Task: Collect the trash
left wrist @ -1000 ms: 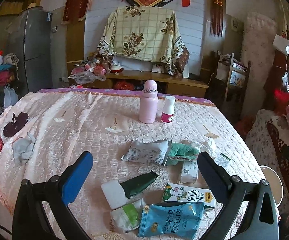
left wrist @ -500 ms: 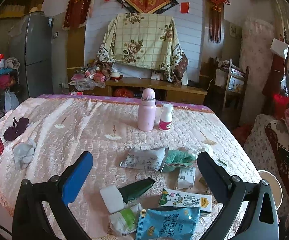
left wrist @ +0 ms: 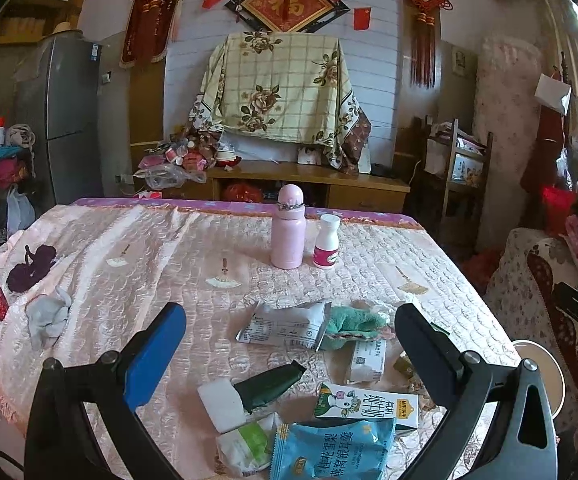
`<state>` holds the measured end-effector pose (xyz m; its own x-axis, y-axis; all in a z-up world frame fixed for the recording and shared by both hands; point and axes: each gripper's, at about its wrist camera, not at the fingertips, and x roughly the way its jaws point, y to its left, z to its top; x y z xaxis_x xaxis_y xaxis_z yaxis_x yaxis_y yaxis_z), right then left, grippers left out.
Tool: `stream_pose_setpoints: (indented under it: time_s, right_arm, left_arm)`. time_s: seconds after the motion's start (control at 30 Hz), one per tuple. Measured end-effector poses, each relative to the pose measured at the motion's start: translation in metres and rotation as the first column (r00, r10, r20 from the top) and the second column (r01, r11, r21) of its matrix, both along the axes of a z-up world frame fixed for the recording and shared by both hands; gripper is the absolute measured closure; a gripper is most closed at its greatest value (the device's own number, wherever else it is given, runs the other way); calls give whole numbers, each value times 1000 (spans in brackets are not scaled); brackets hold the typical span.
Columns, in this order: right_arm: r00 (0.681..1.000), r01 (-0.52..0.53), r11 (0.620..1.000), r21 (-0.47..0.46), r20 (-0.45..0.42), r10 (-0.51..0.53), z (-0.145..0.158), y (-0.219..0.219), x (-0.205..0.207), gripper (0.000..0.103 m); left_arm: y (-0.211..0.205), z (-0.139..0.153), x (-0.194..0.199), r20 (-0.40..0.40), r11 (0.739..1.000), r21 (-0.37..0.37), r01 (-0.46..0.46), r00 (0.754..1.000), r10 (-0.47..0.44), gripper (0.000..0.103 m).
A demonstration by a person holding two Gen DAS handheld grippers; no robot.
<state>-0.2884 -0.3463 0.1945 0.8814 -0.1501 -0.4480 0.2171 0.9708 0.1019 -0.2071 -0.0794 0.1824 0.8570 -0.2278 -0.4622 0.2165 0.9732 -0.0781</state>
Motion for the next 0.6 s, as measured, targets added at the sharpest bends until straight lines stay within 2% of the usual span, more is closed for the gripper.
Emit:
stream_pose_setpoints:
  time_s: [0.6]
  right_arm:
    - [1000, -3, 1000, -6, -6, 3, -4, 5, 6, 0]
  left_arm:
    - [-6, -7, -1, 19, 1000, 18, 0, 1000, -1, 0]
